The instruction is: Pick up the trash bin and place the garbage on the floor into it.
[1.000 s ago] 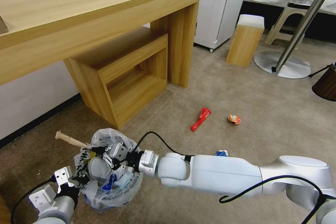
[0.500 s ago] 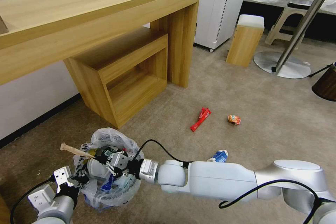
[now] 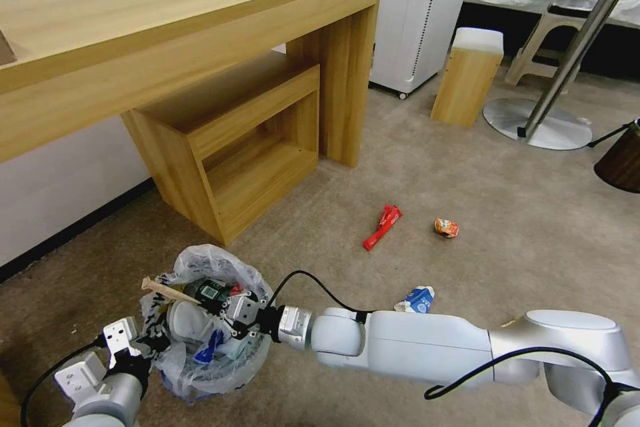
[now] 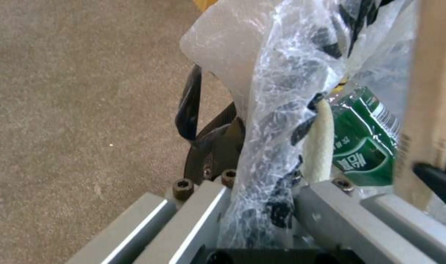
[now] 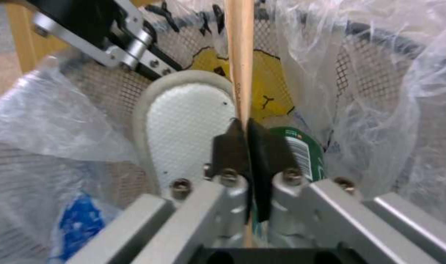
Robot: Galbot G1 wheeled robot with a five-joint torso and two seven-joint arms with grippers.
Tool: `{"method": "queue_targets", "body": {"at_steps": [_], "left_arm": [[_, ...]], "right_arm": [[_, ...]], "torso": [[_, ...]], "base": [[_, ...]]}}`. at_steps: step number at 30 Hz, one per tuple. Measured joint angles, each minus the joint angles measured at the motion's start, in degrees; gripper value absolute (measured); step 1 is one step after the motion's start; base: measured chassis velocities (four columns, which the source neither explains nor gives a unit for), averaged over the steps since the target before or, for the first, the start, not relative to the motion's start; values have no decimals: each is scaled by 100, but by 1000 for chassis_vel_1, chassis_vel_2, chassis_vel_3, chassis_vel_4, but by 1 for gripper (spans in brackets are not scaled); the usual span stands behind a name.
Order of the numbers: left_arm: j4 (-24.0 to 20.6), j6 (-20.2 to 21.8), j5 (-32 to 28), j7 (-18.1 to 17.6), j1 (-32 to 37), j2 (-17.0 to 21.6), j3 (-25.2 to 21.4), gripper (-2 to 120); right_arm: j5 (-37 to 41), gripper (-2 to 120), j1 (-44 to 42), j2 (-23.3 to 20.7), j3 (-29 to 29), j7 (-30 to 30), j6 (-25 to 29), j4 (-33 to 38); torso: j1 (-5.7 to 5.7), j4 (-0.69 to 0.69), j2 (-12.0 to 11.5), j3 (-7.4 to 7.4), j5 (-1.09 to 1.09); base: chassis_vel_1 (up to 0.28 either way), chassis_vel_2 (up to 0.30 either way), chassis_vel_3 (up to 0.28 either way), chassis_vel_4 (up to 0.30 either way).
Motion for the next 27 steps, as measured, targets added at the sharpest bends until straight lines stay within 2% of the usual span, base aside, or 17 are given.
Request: {"method": "queue_targets", "body": {"at_steps": [1,2,5,6,9,10,13,14,17,18,22,23,25,27], "left_arm": [[0,-2,0,0,0,1,-3,0],[0,-2,0,0,0,1,-3,0],[0,-4,2,0,-12,-5,-3,0],[0,-4,2,0,-12,-5,-3,0],[0,-5,8,0,-21,-21,-3,0],[0,-5,8,0,-21,-21,-3,0],[1,-10,24,3,-19,-53,8,0],[1,-10,24,3,-19,-53,8,0],[2,-11,41,8,-9,-62,12,0],[2,-11,41,8,-9,-62,12,0],[-22,-12,48,11,25,-60,-8,0],[-22,-12,48,11,25,-60,-8,0],[-35,-16,60,16,45,-76,-9,0],[-39,-20,69,22,61,-80,-13,0]], "right_arm": [[28,9,-5,-57,5,1,-13,69],[28,9,-5,-57,5,1,-13,69],[67,24,-11,-248,45,13,-56,274],[67,24,-11,-248,45,13,-56,274],[85,37,-17,-363,96,17,-75,396],[85,37,-17,-363,96,17,-75,396],[85,52,-62,-395,158,42,-75,413],[85,52,-62,-395,158,42,-75,413],[140,68,-152,-326,342,160,-98,504],[140,68,-152,-326,342,160,-98,504],[493,84,-216,-156,736,390,-287,839],[493,84,-216,-156,736,390,-287,839],[696,96,-257,-30,988,477,-354,987],[806,98,-293,27,1169,519,-393,1069]], "torso": [[0,0,0,0,0],[0,0,0,0,0],[0,-1,0,0,0],[0,-1,0,0,0],[0,-1,0,0,0],[0,-1,0,0,0],[0,-1,0,0,0],[0,-1,0,0,0],[0,0,0,0,0],[0,0,0,0,0],[0,0,-1,0,-1],[0,0,-1,0,-1],[0,0,-1,0,-1],[0,0,-1,0,-1]], "base": [[0,0,0,0],[0,0,0,0],[0,0,0,0],[0,0,0,0],[0,0,0,0],[0,0,0,0],[0,0,0,0],[0,0,0,0],[0,0,0,0],[0,0,0,0],[0,0,0,0],[0,0,0,0],[0,0,0,0],[0,0,0,0]]}}
